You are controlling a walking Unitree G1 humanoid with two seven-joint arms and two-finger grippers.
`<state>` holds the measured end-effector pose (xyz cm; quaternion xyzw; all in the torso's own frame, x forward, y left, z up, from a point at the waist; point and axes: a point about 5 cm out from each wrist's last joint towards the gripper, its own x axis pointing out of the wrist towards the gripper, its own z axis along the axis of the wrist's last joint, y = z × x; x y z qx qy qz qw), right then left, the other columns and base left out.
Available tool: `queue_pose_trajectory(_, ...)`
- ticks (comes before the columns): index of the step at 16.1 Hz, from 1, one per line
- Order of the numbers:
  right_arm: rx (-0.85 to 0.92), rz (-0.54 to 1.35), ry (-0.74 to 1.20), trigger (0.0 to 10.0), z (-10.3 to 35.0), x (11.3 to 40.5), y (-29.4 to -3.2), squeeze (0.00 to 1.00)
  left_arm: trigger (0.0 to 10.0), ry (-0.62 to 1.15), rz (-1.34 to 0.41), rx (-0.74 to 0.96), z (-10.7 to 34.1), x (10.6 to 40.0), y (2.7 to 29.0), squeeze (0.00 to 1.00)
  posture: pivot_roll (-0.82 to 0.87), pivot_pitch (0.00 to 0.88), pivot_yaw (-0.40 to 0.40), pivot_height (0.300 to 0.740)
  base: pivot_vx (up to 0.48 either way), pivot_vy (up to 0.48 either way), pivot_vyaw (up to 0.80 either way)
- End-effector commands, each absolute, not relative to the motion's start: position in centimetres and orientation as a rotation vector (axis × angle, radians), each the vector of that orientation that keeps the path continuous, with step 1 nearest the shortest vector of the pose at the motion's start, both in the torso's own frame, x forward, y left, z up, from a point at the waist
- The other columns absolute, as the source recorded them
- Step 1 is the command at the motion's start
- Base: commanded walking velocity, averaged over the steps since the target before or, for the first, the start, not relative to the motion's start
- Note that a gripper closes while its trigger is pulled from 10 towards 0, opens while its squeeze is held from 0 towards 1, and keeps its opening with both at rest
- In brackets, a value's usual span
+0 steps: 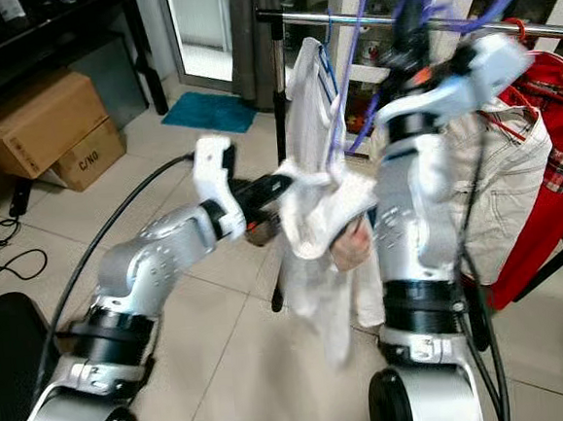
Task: Hang hanger
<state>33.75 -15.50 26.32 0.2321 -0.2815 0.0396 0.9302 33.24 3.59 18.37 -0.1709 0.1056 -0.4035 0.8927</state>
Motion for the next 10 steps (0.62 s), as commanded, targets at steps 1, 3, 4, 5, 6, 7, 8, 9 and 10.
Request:
queue_pose_trajectory(1, 0.346, 0.112, -0.384, 0.0, 23.4, 34.7, -14.1, 0.00, 0.0, 0.124, -0.881, -0.375, 20.5, 33.2, 3.2, 0.00, -0.07, 0.000, 0.038, 0.740, 0.000, 0.000, 0.00)
queue_pose_trajectory(3, -0.015, 0.212, -0.122, 0.0, 18.0, 34.9, -13.2, 0.00, 0.0, 0.049, -0.924, -0.399, 22.3, 33.2, 3.4, 0.00, -0.07, 0.000, 0.038, 0.740, 0.000, 0.000, 0.00)
queue_pose_trajectory(4, -0.112, 0.255, -0.002, 0.0, 15.5, 34.6, -13.5, 0.00, 0.0, 0.025, -0.956, -0.397, 23.0, 32.9, 3.8, 0.00, -0.06, 0.000, 0.037, 0.740, 0.000, 0.000, 0.00)
queue_pose_trajectory(5, -0.153, 0.269, 0.050, 0.0, 14.6, 34.3, -13.7, 0.00, 0.0, 0.022, -0.968, -0.393, 23.2, 32.8, 3.9, 0.00, -0.06, 0.000, 0.037, 0.740, 0.000, 0.000, 0.00)
queue_pose_trajectory(6, -0.198, 0.236, 0.072, 0.0, 13.9, 34.1, -14.7, 0.00, 0.0, 0.040, -0.976, -0.367, 23.1, 32.6, 4.3, 0.00, -0.06, 0.000, 0.034, 0.740, 0.000, 0.000, 0.00)
queue_pose_trajectory(7, -0.142, 0.162, 0.044, 0.0, 14.1, 34.0, -15.7, 0.00, 0.0, 0.087, -0.965, -0.319, 22.2, 32.4, 4.7, 0.00, -0.06, 0.000, 0.035, 0.740, 0.000, 0.000, 0.00)
queue_pose_trajectory(8, -0.094, 0.098, 0.023, 0.0, 14.5, 34.0, -16.5, 0.00, 0.0, 0.136, -0.960, -0.286, 21.2, 32.1, 5.1, 0.00, -0.06, 0.000, 0.035, 0.740, 0.000, 0.000, 0.00)
queue_pose_trajectory(9, -0.091, 0.078, 0.012, 0.0, 14.7, 34.0, -16.8, 0.00, 0.0, 0.148, -0.960, -0.279, 20.9, 32.0, 5.2, 0.00, -0.06, 0.000, 0.035, 0.740, 0.000, 0.000, 0.00)
queue_pose_trajectory(10, -0.023, -0.054, -0.063, 0.0, 15.7, 34.2, -18.0, 0.00, 0.0, 0.177, -0.964, -0.257, 20.4, 31.7, 5.3, 0.00, -0.06, 0.000, 0.037, 0.740, 0.000, 0.000, 0.00)
